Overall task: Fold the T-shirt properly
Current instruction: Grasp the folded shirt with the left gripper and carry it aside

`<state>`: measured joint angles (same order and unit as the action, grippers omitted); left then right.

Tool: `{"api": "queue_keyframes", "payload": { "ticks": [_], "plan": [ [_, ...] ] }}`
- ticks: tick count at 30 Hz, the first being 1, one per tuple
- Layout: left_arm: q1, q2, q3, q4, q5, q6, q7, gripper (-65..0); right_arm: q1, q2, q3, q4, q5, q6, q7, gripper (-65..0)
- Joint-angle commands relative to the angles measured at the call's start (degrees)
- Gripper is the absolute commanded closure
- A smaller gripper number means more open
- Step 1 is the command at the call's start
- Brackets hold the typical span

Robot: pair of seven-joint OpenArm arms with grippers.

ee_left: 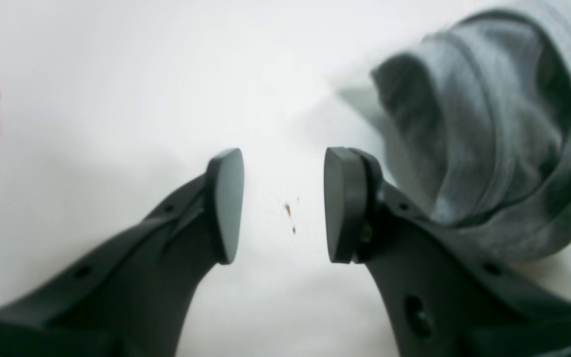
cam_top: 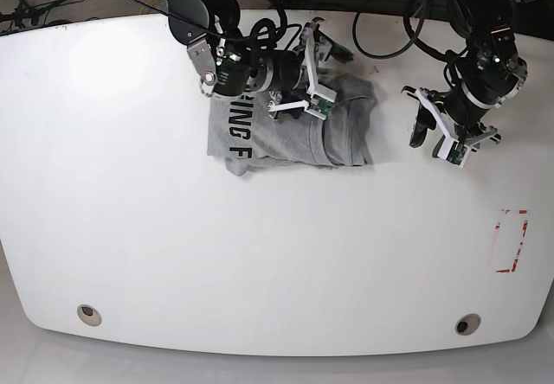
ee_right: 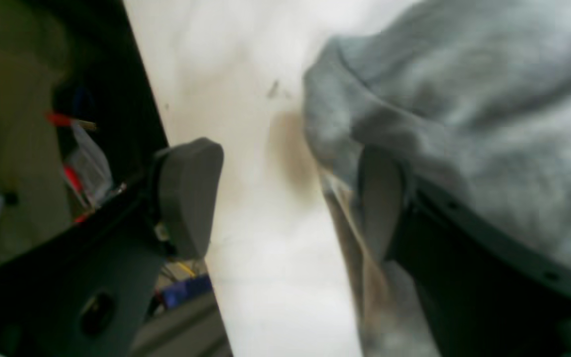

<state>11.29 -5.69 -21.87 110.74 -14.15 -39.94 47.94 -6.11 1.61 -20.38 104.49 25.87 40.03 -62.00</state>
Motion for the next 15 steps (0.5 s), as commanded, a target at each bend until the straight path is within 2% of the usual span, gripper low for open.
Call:
{"api": "queue_keyframes", "payload": {
  "ticks": [1,5,9,12,15],
  "plan": [
    [-0.3,-0.5,1.7,1.3,-0.7,-0.1,-1.2,-24.3,1.1,-0.2,2.3,3.6,2.1,0.0,1.8,-41.7],
    [-0.4,-0.3,7.4,1.2,-0.2,-0.1,-1.2,-24.3,1.7,2.2,9.3,6.2,6.5,0.0,1.8,-41.7],
    [-0.5,-0.3,16.1,1.2,-0.2,-0.1,-1.2,-24.3,3.3,4.6,19.7,6.1,12.1,0.0,1.8,-41.5],
    [-0.5,-0.1,19.7,1.0,-0.1,-0.1,-1.2,-24.3,4.2,5.7,24.6,4.1,13.4,0.0,1.8,-41.5],
    [-0.5,1.4,23.0,0.9,-0.1,-0.1,-1.2,-24.3,7.1,7.7,26.3,0.7,13.0,0.0,1.8,-41.4]
  ]
}}
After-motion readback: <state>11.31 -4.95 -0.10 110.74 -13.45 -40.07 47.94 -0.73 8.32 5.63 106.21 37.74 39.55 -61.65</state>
